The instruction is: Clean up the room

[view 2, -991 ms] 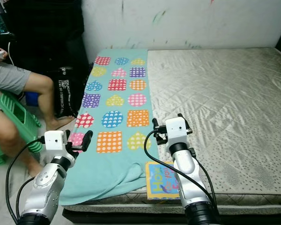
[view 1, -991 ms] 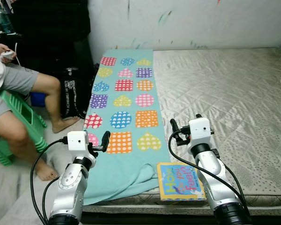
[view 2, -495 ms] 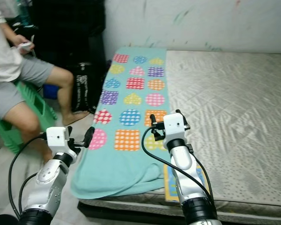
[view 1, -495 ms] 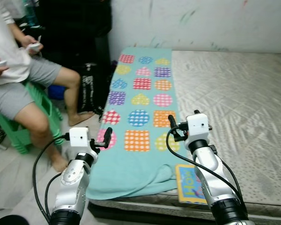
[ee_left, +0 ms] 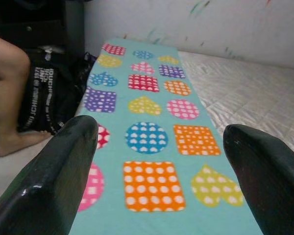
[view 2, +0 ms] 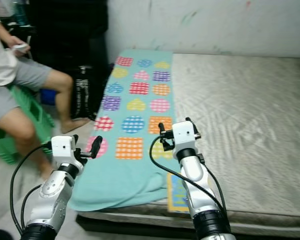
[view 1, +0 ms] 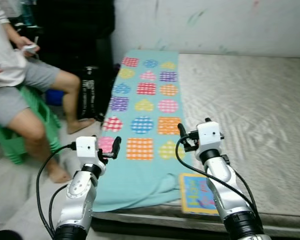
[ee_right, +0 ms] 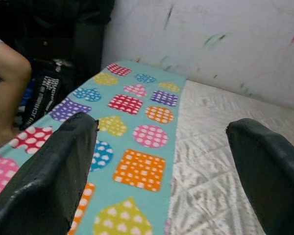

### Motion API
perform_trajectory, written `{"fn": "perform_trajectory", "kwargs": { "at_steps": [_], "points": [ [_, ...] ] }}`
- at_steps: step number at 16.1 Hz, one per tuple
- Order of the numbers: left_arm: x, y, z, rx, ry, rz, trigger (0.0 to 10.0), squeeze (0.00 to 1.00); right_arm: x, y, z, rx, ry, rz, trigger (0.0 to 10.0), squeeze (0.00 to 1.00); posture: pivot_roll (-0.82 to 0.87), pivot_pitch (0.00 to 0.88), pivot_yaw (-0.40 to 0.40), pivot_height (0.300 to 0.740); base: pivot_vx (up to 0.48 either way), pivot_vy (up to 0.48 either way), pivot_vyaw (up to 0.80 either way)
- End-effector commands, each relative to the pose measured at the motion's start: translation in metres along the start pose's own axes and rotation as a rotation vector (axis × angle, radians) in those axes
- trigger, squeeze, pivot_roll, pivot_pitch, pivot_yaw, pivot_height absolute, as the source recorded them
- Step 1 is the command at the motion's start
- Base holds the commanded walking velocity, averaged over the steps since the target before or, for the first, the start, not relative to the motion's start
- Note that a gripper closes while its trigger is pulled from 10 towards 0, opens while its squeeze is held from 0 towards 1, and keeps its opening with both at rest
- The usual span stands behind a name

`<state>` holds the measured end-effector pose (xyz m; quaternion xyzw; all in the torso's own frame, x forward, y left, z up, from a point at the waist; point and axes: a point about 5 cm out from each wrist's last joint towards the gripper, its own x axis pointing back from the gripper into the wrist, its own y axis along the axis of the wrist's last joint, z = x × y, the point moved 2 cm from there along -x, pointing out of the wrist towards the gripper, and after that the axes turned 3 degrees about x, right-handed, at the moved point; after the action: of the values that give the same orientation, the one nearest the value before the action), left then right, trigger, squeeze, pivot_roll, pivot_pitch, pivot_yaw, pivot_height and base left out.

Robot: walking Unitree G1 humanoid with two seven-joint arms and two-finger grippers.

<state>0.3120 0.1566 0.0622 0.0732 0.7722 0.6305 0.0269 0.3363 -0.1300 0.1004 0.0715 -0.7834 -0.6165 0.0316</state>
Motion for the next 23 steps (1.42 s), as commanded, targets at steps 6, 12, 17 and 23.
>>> {"fn": "perform_trajectory", "kwargs": {
  "at_steps": [6,12,17,23],
  "points": [
    [-0.0015,0.0004,-0.0021,-0.017,-0.005,-0.001,10.0,0.00,0.0018,-0.0028,-0.0023,0.015,0.000,0.007,10.0,0.00,-0.02,0.000,0.039,0.740,0.000,-0.364,0.00],
    [-0.0027,-0.0001,-0.0030,-0.021,-0.004,0.001,10.0,0.00,0.0007,-0.0028,-0.0009,0.010,0.001,0.008,10.0,0.00,-0.02,0.000,0.042,0.740,0.000,-0.363,0.00],
    [-0.0036,-0.0004,-0.0036,-0.022,-0.005,0.002,10.0,0.00,0.0004,-0.0028,-0.0011,0.006,-0.003,0.009,10.0,0.00,-0.02,0.000,0.043,0.740,0.000,-0.363,0.00],
    [-0.0049,-0.0016,-0.0051,-0.013,-0.005,0.001,10.0,0.00,-0.0001,-0.0028,-0.0011,0.009,-0.001,0.008,10.0,0.00,-0.03,0.000,0.043,0.740,0.000,-0.301,0.00]
  ]
}}
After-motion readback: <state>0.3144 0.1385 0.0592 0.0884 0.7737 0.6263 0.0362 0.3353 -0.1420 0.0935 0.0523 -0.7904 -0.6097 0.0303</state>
